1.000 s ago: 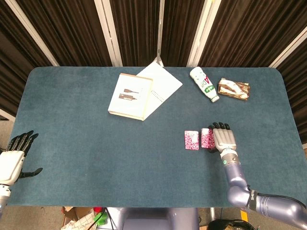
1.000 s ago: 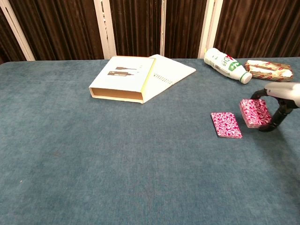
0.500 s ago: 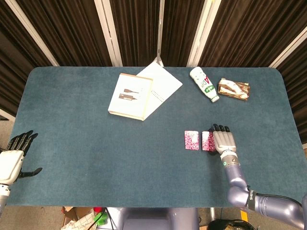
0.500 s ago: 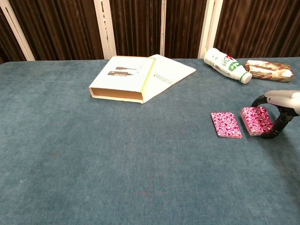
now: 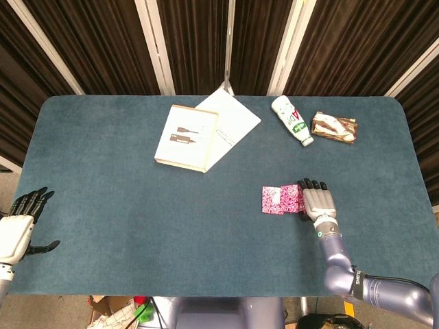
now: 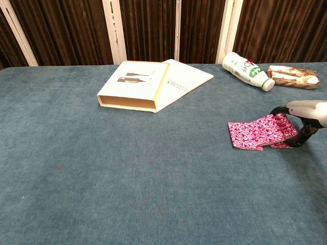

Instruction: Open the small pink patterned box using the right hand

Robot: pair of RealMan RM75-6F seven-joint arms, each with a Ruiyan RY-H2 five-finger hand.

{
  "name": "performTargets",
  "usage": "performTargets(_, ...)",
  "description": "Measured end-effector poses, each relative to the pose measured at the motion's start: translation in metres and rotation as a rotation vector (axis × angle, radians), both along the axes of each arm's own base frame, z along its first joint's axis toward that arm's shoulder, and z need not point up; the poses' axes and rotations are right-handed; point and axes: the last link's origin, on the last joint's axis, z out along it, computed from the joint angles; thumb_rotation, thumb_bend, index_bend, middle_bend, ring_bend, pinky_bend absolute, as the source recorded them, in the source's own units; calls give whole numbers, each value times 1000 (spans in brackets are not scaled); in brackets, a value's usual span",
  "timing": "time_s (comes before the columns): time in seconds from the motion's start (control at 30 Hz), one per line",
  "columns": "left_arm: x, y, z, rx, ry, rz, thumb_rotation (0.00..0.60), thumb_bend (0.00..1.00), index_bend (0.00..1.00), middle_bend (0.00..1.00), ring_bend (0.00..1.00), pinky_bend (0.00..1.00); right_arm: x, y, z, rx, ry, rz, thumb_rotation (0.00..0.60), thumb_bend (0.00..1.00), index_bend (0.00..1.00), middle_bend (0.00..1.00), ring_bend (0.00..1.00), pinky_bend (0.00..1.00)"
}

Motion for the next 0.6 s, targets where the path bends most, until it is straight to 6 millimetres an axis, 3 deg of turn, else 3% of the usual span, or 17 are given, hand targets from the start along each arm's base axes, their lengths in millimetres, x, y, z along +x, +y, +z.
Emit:
performTargets(0.37, -1, 0, 0, -2, 1, 2, 600, 72, 0, 0, 0, 0, -7, 1, -2, 23, 25, -34, 600, 456, 0, 0, 0, 0)
performTargets(0.6, -1, 0, 1, -1, 1, 2, 600, 73, 0, 0, 0, 0, -5, 3, -2, 52, 42, -42, 600, 340, 0, 0, 0, 0)
